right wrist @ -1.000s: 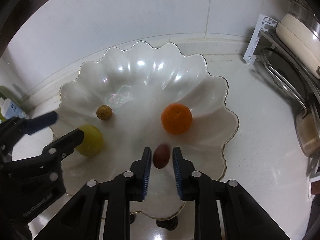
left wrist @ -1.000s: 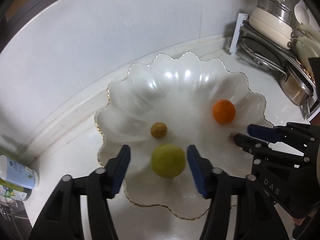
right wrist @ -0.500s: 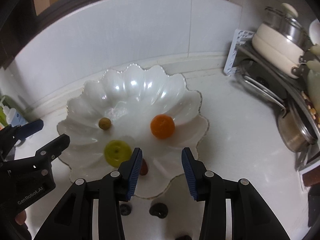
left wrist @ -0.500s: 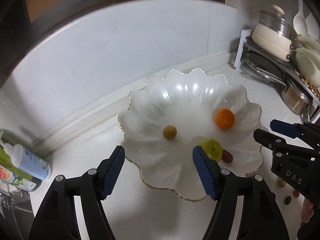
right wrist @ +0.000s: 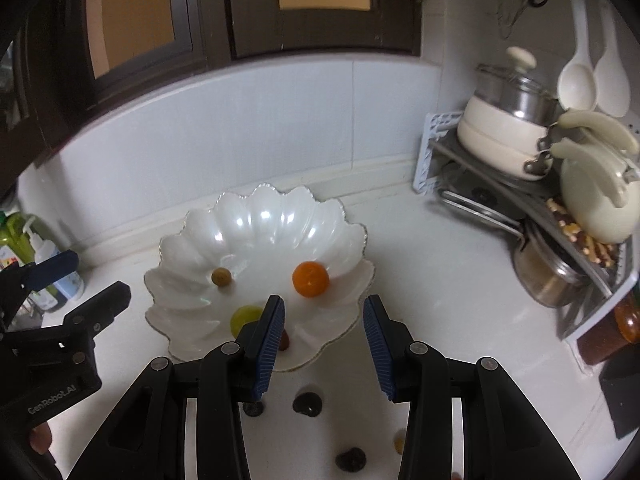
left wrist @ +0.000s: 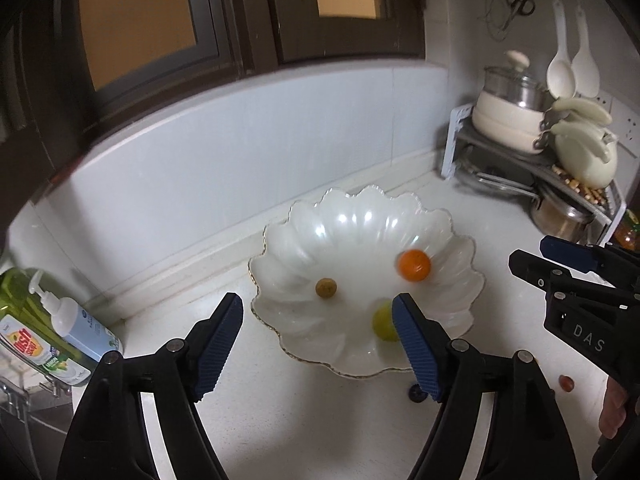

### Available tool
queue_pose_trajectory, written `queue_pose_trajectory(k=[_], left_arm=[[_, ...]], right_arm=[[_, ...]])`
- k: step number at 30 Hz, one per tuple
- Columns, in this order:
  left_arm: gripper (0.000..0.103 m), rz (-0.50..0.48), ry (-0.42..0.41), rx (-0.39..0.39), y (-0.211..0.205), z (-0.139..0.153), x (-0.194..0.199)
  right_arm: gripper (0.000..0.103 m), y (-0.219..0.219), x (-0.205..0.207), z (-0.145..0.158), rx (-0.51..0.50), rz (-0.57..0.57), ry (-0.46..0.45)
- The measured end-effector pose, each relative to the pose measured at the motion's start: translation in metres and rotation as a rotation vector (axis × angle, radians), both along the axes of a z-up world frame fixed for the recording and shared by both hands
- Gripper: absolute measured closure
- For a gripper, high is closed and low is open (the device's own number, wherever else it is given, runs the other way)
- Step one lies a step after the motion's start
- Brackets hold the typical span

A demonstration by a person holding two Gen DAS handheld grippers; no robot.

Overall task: Organize fruits
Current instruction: 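Lift both tools away from the bowl back toward the fruits on the counter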

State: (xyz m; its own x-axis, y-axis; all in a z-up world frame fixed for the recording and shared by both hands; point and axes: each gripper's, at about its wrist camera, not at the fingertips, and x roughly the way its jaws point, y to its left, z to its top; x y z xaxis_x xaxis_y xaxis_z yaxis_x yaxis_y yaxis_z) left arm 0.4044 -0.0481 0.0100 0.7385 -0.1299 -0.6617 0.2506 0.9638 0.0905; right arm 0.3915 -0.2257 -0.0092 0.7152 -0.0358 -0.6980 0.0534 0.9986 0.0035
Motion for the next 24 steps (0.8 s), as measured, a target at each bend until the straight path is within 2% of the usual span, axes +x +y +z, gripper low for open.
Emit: queue_pose_trajectory(k=[14,24], left_arm=[[0.023,-0.056,-0.103,-0.045,-0.007,0.034,-0.058],[0.021,-0.093,-0.139,-0.065,-0.015,0.040,-0.096]], right_arm=[[0.061,-0.014,-0.065,0.036,-0.011,-0.056,-0.123],[0.061,-0.023,-0.109,0.050,-0.028,-0.109,-0.198]])
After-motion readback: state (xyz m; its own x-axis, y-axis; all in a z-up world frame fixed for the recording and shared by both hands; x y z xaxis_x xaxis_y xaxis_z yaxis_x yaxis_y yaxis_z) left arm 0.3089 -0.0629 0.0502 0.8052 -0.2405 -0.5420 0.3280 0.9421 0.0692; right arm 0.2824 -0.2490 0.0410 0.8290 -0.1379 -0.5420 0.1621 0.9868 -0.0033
